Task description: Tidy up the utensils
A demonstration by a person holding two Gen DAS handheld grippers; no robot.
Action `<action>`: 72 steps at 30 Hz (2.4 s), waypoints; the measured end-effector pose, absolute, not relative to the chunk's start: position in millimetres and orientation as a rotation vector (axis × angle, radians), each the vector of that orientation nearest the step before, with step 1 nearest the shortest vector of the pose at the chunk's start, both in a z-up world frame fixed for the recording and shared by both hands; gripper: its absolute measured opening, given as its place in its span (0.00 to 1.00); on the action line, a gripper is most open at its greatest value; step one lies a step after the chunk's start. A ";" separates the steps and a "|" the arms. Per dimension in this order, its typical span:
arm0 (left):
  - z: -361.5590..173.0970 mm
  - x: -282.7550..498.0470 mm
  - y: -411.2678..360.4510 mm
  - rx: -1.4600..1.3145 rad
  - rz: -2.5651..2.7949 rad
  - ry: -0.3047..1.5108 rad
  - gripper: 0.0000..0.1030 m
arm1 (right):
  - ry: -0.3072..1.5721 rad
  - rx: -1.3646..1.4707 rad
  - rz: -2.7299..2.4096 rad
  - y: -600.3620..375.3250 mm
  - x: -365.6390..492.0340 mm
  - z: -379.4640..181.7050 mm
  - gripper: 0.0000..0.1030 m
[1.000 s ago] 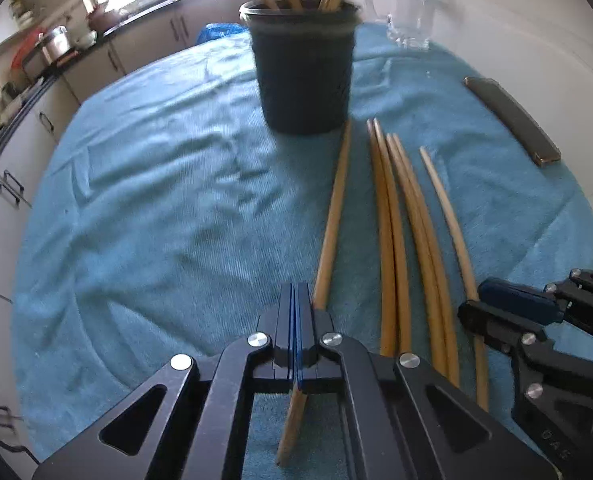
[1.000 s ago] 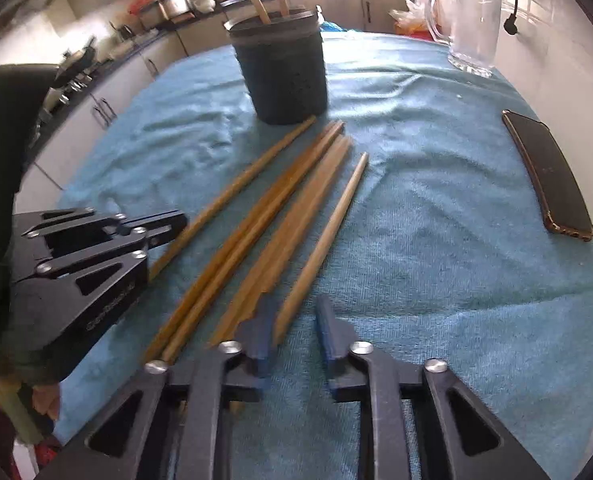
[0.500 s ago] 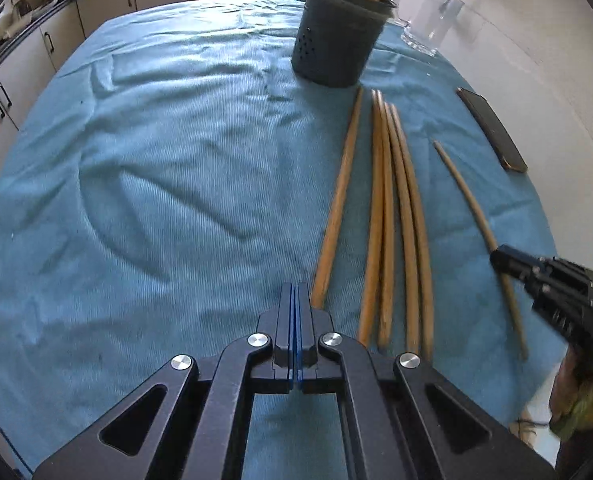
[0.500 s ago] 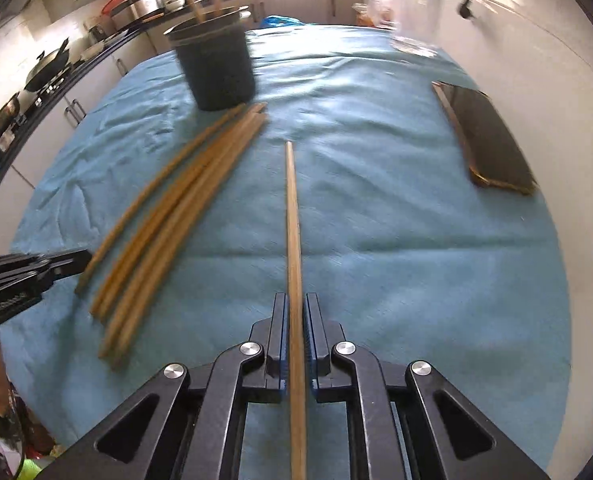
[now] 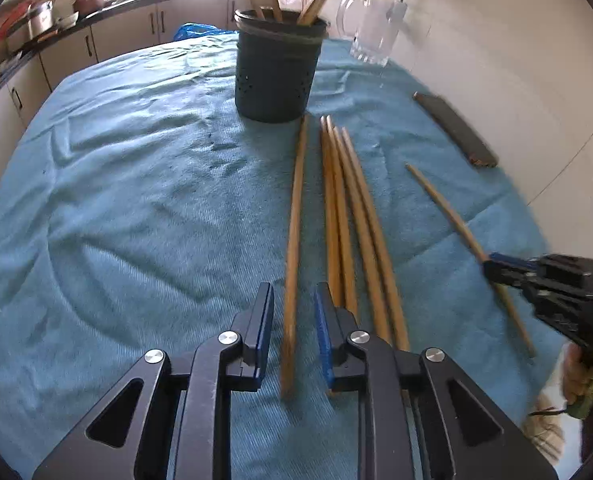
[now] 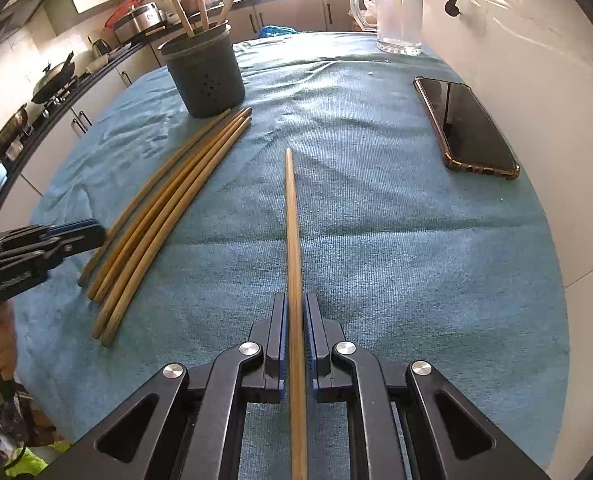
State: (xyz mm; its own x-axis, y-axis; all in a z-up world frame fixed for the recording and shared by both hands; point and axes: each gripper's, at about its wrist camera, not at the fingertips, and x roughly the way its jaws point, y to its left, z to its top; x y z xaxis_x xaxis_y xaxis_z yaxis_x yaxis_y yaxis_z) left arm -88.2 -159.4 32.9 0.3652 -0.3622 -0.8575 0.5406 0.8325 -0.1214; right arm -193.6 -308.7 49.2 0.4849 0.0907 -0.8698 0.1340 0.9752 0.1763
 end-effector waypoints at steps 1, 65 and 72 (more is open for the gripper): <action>29.9 -86.2 -162.9 0.204 -0.583 1.055 0.19 | 1.065 0.237 -0.024 -309.7 -193.6 49.0 0.09; 135.7 -94.5 -152.7 0.263 -0.344 0.706 0.05 | 0.765 0.146 -0.112 -293.1 -149.9 170.0 0.06; 151.6 -115.8 -145.0 0.247 -0.351 0.667 0.05 | 0.688 0.157 -0.109 -294.8 -176.4 194.1 0.06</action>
State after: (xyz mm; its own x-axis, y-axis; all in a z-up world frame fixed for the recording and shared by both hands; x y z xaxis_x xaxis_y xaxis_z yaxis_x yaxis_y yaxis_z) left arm -115.8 -145.0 151.6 0.7308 -0.2376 -0.6399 0.3935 0.9127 0.1105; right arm -176.4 -294.8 194.1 0.7678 -0.0482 -0.6389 0.1517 0.9825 0.1082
